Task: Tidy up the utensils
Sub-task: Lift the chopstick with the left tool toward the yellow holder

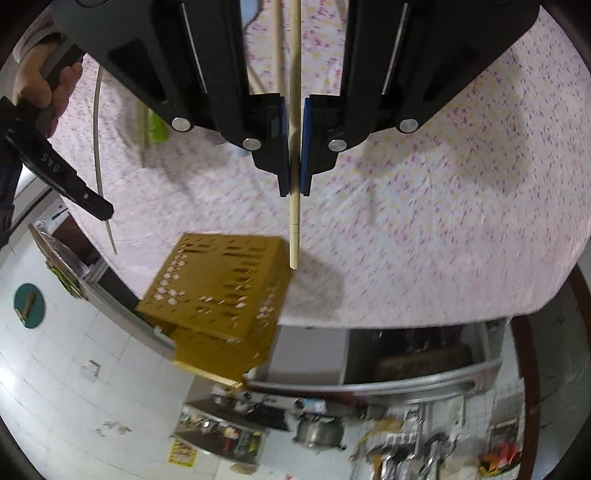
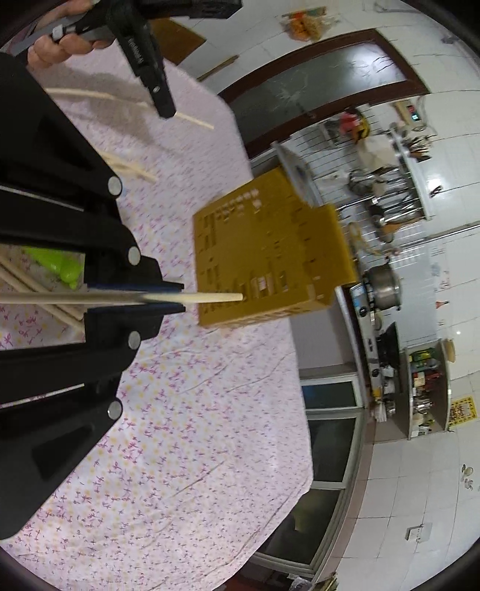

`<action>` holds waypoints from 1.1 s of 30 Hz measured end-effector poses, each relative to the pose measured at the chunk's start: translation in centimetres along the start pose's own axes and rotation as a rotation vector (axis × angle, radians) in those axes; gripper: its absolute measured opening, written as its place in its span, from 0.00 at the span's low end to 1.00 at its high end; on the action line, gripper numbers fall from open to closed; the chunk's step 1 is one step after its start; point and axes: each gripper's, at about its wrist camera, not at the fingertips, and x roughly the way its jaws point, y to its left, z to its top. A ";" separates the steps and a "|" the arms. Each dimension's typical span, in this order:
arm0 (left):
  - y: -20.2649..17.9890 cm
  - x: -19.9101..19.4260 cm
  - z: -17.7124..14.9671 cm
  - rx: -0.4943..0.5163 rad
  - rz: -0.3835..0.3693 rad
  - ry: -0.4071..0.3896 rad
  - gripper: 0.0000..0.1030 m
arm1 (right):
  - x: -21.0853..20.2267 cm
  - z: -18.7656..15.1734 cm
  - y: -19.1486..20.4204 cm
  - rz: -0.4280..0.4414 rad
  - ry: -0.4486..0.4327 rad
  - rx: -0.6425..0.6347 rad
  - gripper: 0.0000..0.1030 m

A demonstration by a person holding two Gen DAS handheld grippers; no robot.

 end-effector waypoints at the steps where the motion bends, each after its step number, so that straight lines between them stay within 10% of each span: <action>1: -0.5 -0.3 0.2 0.006 -0.011 -0.015 0.04 | -0.5 0.4 0.1 0.019 -0.022 0.005 0.06; 33: -7.0 -1.0 14.4 0.086 -0.159 -0.602 0.04 | -2.4 13.2 4.1 0.132 -0.707 -0.148 0.06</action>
